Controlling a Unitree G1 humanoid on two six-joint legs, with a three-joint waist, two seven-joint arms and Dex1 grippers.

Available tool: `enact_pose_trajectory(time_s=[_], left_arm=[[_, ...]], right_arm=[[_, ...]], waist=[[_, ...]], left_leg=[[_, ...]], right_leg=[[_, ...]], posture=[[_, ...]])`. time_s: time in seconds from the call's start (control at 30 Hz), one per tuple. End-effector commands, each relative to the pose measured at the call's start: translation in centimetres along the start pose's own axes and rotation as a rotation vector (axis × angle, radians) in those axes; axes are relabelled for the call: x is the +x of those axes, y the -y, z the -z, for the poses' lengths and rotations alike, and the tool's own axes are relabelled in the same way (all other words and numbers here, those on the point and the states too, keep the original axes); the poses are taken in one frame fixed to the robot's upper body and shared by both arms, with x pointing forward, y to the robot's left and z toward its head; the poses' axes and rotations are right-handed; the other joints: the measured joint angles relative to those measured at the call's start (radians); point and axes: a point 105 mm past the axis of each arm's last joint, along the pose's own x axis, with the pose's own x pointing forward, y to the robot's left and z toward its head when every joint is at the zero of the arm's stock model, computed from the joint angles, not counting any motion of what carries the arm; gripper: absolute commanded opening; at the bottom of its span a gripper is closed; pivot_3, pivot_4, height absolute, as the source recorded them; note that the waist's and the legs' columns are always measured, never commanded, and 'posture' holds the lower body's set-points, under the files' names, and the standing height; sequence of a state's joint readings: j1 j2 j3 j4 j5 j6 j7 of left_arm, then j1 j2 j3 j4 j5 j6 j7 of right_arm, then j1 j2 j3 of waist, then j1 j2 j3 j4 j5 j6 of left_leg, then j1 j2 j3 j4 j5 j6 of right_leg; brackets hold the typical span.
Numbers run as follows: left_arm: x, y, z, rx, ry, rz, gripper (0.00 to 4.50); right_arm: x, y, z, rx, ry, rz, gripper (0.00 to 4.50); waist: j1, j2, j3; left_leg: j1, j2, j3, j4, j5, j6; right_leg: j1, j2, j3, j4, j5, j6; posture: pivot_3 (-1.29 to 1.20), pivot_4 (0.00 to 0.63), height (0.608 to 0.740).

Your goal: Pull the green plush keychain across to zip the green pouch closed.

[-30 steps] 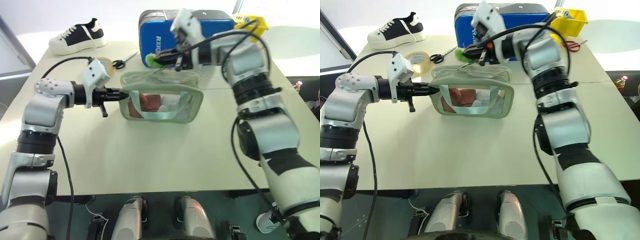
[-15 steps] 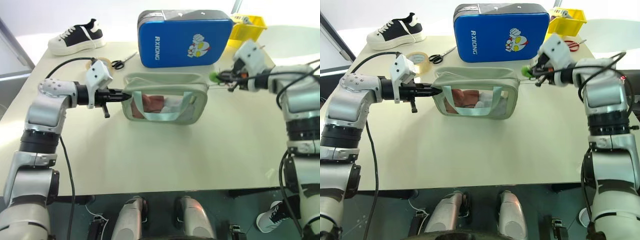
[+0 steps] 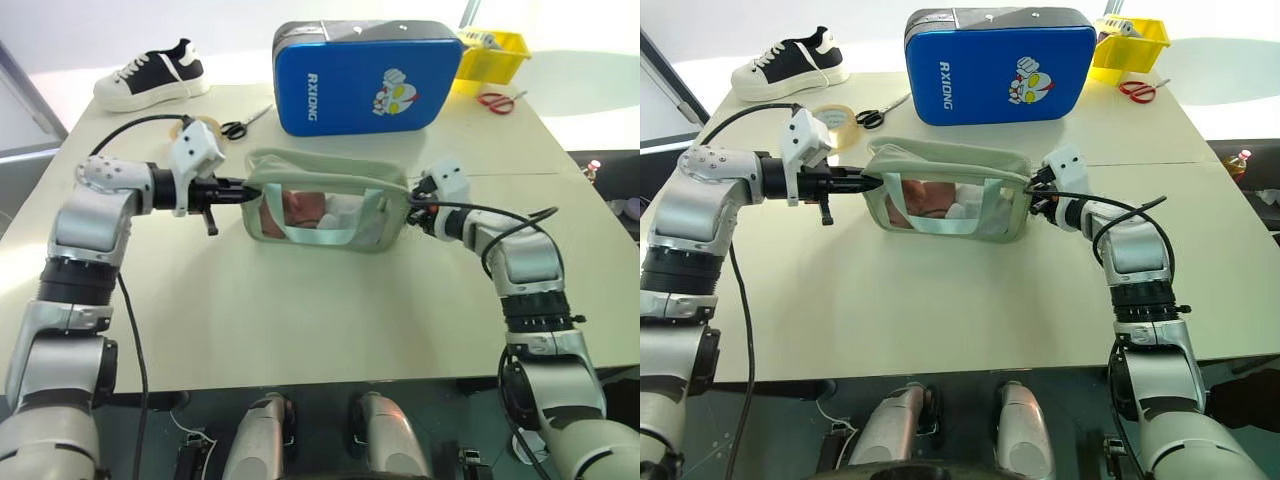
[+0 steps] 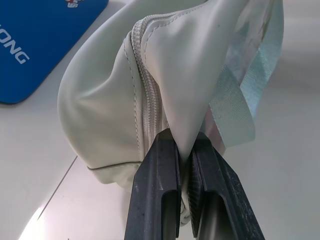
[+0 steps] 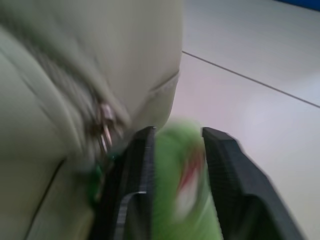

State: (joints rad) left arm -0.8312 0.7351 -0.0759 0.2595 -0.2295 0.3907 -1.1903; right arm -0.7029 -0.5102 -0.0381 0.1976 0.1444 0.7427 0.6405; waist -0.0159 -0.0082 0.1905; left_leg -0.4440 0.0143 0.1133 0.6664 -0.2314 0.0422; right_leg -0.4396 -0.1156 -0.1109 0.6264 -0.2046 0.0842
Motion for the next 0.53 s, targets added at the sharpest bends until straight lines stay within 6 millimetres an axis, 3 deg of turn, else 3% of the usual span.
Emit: enact_pose_trajectory(time_s=[0.03, 0.1, 0.17, 0.3, 0.33, 0.53], left_arm=[[-1.0, -0.6, -1.0, 0.020, 0.022, -0.043, 0.38], [-1.4, -0.9, -1.3, 0.000, 0.044, -0.054, 1.07], [-2.1, -1.3, -2.0, -0.024, 0.068, -0.064, 2.15], [-4.3, -2.6, -2.7, -0.063, 0.079, -0.099, 4.17], [-4.9, -3.0, -2.9, -0.066, 0.078, -0.114, 4.47], [-8.4, -4.5, -4.1, -0.052, 0.076, -0.177, 4.47]], right_arm=[[-2.9, 4.0, -3.5, -0.107, 0.061, 0.092, 3.74], [-4.8, 5.7, -4.6, -0.182, 0.049, 0.106, 4.50], [-6.4, 5.8, -5.3, -0.237, 0.026, 0.037, 4.50], [-9.4, 3.2, -7.1, -0.306, 0.024, -0.209, 4.50], [-10.1, 2.4, -7.7, -0.319, 0.033, -0.270, 4.50], [-12.7, -1.4, -11.7, -0.313, 0.138, -0.457, 4.50]], waist=[[0.003, 0.000, 0.000], [0.005, 0.001, 0.001], [0.004, 0.001, 0.001], [-0.005, 0.000, 0.001], [-0.005, 0.001, 0.001], [-0.002, 0.001, 0.001]], left_leg=[[0.000, 0.000, 0.000, 0.000, 0.000, 0.000], [0.000, -0.001, 0.000, 0.000, -0.001, 0.001], [-0.001, -0.001, 0.000, 0.000, -0.001, 0.002], [0.000, 0.001, 0.000, -0.001, -0.001, 0.002], [0.000, 0.001, -0.001, -0.001, -0.001, 0.002], [-0.001, 0.002, 0.000, 0.000, -0.001, 0.002]], right_leg=[[0.000, 0.000, 0.000, 0.000, 0.000, 0.000], [0.000, -0.001, 0.000, 0.000, 0.000, 0.000], [0.000, -0.001, 0.000, -0.001, 0.000, 0.000], [0.000, 0.002, 0.000, -0.004, 0.000, 0.000], [0.000, 0.002, 0.000, -0.003, 0.000, 0.000], [0.000, 0.001, 0.000, -0.004, 0.000, 0.000]], posture=[[0.00, 0.150, 0.740], [0.00, 0.150, 0.740], [0.00, 0.150, 0.740], [0.00, 0.150, 0.740], [0.00, 0.150, 0.740], [0.00, 0.150, 0.740]])
